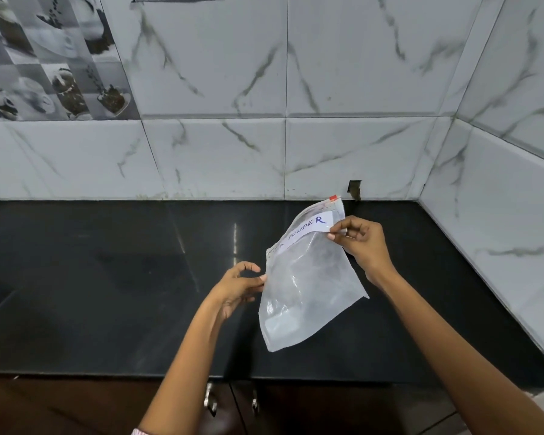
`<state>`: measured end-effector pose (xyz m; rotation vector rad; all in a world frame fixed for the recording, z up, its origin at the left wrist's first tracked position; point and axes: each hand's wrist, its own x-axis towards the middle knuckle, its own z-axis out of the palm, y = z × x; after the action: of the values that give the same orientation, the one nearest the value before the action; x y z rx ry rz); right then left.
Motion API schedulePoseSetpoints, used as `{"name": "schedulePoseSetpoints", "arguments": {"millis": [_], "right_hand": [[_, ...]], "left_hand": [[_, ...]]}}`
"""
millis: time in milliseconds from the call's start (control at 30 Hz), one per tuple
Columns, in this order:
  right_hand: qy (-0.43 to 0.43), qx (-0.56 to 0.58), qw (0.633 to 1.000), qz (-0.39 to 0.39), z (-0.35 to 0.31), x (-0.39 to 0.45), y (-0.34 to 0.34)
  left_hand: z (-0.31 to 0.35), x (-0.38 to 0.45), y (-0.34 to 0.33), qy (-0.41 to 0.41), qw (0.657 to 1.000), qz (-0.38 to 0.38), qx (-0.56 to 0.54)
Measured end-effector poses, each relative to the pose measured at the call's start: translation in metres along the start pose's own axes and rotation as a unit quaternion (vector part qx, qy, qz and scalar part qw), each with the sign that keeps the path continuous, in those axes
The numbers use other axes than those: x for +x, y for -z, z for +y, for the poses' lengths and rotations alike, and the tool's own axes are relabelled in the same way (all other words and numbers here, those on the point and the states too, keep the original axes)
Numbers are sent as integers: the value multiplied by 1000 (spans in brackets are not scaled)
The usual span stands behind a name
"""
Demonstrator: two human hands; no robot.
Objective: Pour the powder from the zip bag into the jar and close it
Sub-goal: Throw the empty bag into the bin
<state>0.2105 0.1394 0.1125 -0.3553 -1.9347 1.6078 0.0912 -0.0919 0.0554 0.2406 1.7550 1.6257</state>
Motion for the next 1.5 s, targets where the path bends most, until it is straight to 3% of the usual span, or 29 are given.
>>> {"name": "schedulePoseSetpoints", "arguments": {"millis": [167, 400, 467, 567, 667, 1067, 1267, 1500], "right_hand": [[-6, -111, 994, 2, 0, -10, 18], [-54, -212, 972, -86, 5, -34, 32], [-45, -248, 961, -110, 4, -42, 31], [2, -313, 946, -86, 2, -54, 22], [16, -393, 917, -69, -5, -69, 12], [-10, -267, 945, -187, 0, -156, -67], [-44, -239, 936, -254, 31, -219, -138], [-104, -271, 921, -261, 110, -289, -215]], "left_hand": [[-1, -8, 3, -112, 989, 83, -38], [8, -34, 10, -224, 964, 122, 81], [10, -46, 10, -254, 943, 144, 159], [9, -63, 7, -302, 889, 206, 276], [1, -81, 4, -326, 860, 258, 294], [-70, -189, 65, -321, 848, 349, 237], [-129, -243, 123, -272, 867, 363, 206], [-246, -260, 193, -148, 915, 334, 174]]}}
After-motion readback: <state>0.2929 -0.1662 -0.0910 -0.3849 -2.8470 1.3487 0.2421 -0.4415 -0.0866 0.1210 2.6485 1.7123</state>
